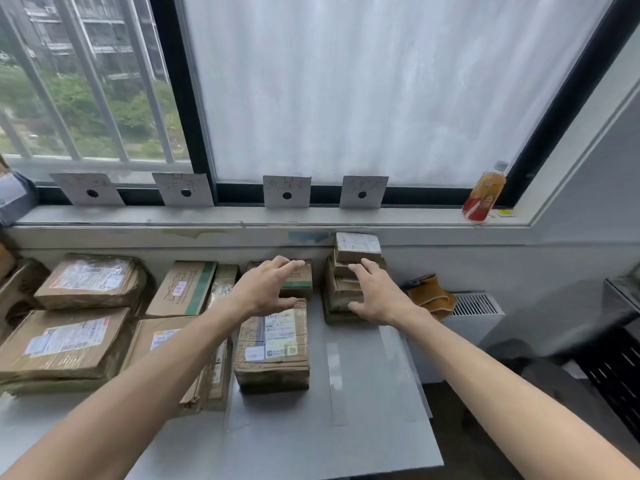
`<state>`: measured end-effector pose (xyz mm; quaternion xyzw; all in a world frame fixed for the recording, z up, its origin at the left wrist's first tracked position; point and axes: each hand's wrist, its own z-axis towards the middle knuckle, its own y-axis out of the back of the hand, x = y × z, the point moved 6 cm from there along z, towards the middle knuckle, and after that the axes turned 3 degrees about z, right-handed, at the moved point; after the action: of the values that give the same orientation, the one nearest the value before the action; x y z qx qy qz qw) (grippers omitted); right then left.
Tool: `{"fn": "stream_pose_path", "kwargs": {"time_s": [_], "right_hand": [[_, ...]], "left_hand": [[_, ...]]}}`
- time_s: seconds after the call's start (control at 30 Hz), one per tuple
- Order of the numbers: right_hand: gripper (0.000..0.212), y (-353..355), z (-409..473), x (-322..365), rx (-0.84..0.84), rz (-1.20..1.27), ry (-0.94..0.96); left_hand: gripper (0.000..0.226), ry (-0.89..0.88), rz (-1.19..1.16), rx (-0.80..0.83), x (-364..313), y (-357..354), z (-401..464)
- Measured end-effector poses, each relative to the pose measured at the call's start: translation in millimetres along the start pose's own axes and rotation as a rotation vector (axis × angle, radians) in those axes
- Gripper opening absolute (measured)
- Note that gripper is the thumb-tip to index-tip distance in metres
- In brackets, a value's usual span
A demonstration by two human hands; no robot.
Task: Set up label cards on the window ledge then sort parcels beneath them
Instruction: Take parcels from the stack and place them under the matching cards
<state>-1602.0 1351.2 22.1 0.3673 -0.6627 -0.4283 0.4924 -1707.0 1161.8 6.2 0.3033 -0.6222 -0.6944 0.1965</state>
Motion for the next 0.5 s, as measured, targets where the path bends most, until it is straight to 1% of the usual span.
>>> {"fn": "stream_pose_path", "kwargs": {"time_s": [0.1, 0.23, 0.37, 0.5], "right_hand": [[0.082, -1.5, -25.4, 3.1, 0.002, 0.005, 0.0], [0.089, -12.4, -53.6, 15.7, 0.051, 0.03, 0.028], [0.088, -20.1, -72.8, 52.2, 0.079, 0.024, 0.121], [0.09, -40.9, -87.9, 94.7, 0.139, 0.012, 0.197]], "left_hand": [[0.08, -0.003, 0.002, 0.014, -13.7, 2.3, -25.5], [0.08, -0.015, 0.048, 0.083, -31.5, -1.4, -68.3], [0.078, -0.007, 0.053, 0.113, -33.3, -2.2, -114.3], [0.078, 0.042, 0.063, 0.113, -13.3, 9.1, -163.4]]}}
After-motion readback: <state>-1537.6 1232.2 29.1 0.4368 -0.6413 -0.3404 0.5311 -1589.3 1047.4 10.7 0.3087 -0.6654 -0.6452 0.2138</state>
